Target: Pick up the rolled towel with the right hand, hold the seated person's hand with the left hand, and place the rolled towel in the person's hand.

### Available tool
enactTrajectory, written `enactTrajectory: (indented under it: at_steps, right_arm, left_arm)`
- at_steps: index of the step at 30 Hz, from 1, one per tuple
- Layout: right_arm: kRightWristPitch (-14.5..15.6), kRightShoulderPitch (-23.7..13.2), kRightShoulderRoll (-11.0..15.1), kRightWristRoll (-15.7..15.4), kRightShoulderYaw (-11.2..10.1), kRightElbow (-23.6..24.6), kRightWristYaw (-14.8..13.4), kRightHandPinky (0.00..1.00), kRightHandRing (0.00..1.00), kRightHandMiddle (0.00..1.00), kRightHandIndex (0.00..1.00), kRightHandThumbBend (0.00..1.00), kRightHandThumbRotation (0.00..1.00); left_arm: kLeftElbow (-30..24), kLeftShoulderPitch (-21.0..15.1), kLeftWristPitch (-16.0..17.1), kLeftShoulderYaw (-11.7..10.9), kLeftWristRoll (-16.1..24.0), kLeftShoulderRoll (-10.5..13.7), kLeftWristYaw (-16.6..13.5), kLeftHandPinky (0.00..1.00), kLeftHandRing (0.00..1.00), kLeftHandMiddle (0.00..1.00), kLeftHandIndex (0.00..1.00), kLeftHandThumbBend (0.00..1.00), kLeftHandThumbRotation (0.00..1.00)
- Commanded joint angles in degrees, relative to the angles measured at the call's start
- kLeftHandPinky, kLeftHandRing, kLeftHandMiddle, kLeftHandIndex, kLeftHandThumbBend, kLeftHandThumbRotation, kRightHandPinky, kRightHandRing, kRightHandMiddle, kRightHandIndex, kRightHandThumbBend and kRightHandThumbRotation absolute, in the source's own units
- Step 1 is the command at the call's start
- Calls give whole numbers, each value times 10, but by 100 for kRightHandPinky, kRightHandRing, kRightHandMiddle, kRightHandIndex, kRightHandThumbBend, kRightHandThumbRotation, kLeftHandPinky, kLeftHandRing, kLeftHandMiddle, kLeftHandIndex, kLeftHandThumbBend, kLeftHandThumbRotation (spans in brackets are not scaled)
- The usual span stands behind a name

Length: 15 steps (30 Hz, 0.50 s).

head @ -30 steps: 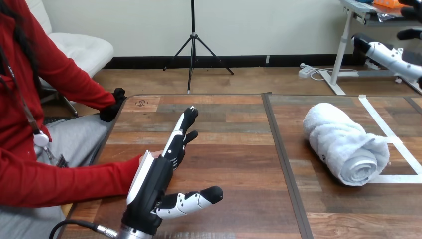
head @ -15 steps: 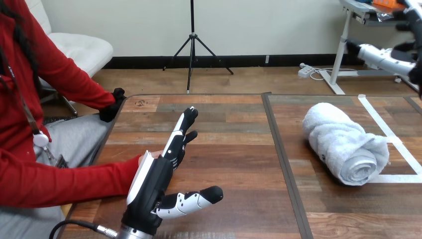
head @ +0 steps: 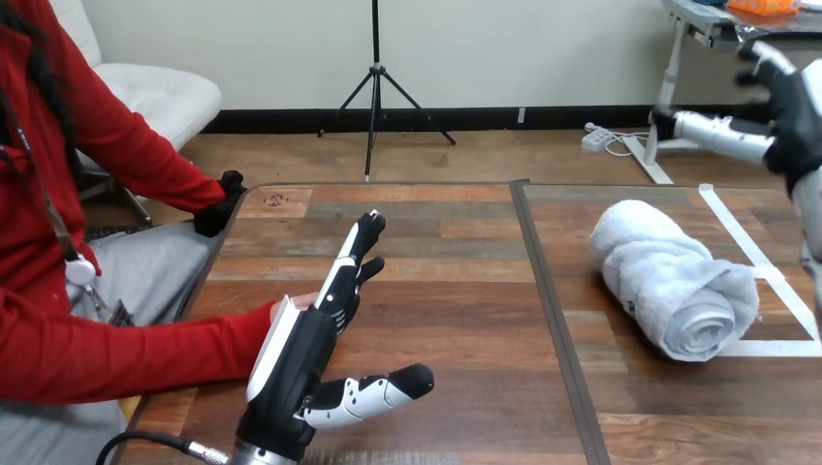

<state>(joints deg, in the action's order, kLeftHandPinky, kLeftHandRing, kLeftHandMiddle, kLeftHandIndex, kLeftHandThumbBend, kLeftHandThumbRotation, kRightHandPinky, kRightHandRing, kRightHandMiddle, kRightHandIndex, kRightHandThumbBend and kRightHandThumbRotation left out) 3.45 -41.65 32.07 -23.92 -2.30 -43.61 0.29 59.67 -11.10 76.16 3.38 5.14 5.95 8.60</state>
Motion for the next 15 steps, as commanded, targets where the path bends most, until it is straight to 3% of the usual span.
enactTrajectory:
  at_steps: [1,4,7,10,12,15]
  right_arm:
    - [12,-145,21,-31,43,-106,1,25,33,42,93,100,59]
    - [16,-162,19,-41,56,-136,1,18,24,33,94,100,61]
    - [21,-178,17,-49,69,-166,4,19,25,35,94,100,63]
    - [28,-193,15,-57,82,-194,8,26,37,47,94,100,65]
    - [30,-200,13,-60,87,-208,9,36,49,59,95,100,67]
    - [30,-208,11,-67,99,-230,7,41,56,64,95,100,68]
  left_arm:
    - [-19,-23,14,-5,-6,0,-2,93,100,100,100,100,60]
    - [-21,-22,12,-4,-8,-1,-1,93,100,100,100,100,59]
    - [-21,-21,13,-5,-7,-1,-2,93,100,100,100,100,59]
    - [-21,-20,14,-5,-5,0,-2,94,100,100,100,100,60]
    - [-22,-19,14,-5,-5,0,-2,94,100,100,100,100,60]
    - [-25,-17,14,-5,-2,0,-4,94,100,100,100,100,60]
